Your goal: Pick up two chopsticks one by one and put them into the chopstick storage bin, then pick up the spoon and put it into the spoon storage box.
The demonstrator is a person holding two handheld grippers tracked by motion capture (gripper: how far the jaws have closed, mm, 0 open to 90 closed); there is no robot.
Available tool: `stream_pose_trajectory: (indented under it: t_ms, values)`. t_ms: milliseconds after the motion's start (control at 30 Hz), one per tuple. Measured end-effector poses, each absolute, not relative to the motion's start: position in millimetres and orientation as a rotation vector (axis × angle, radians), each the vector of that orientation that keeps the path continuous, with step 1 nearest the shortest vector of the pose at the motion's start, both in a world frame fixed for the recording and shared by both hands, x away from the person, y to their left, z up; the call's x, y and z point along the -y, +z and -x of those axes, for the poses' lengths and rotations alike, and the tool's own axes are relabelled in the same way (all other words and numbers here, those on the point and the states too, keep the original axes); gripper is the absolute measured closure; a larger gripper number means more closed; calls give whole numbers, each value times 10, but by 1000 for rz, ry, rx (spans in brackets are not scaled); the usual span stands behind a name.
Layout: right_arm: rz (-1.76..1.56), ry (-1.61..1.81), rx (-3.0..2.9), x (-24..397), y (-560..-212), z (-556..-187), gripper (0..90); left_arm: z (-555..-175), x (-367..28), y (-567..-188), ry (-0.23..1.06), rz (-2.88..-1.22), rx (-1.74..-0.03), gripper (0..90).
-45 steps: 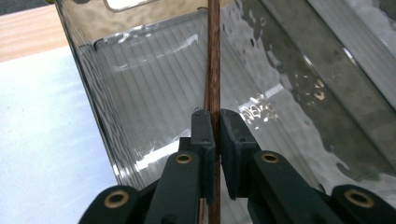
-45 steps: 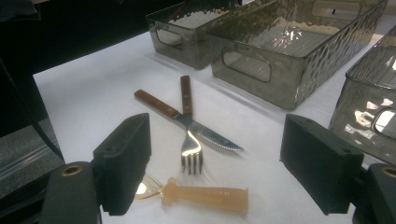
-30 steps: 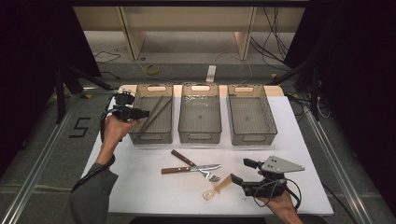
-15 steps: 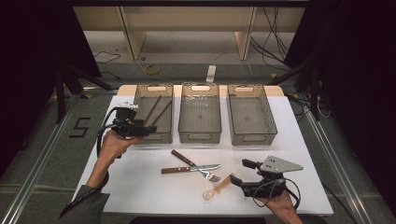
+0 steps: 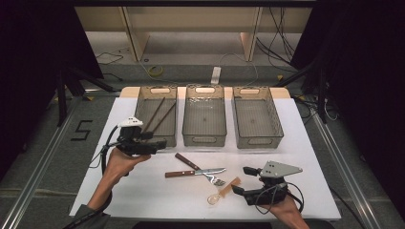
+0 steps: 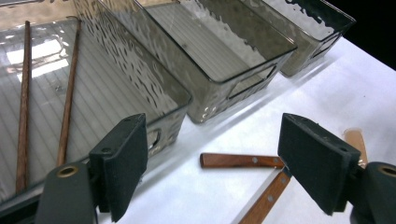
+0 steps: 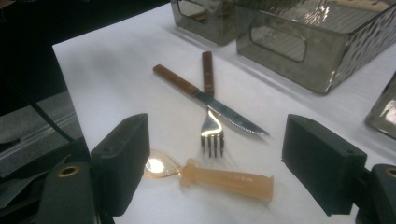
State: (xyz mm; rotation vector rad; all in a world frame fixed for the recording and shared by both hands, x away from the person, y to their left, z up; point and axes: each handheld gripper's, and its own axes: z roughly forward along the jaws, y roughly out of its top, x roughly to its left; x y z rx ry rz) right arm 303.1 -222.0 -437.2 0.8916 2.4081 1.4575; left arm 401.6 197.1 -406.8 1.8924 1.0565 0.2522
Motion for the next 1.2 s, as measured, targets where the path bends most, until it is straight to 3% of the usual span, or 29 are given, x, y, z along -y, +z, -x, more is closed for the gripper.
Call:
stream_pose_trajectory:
  t_ms: [433,600,1200]
  values:
    - [-886,1414,-2466,2212,-4436,-3084,240,-3749,-1929,-4202,254,-1893,-1019,201]
    - [-861,1380,-2484,2204,-4451,-3080,240,-3678,-1898,-4188,210,-1818,-1032,201]
    - [-806,1288,-2532,2164,-4451,-3069,237,-3535,-1907,-4194,248,-1807,-1040,187]
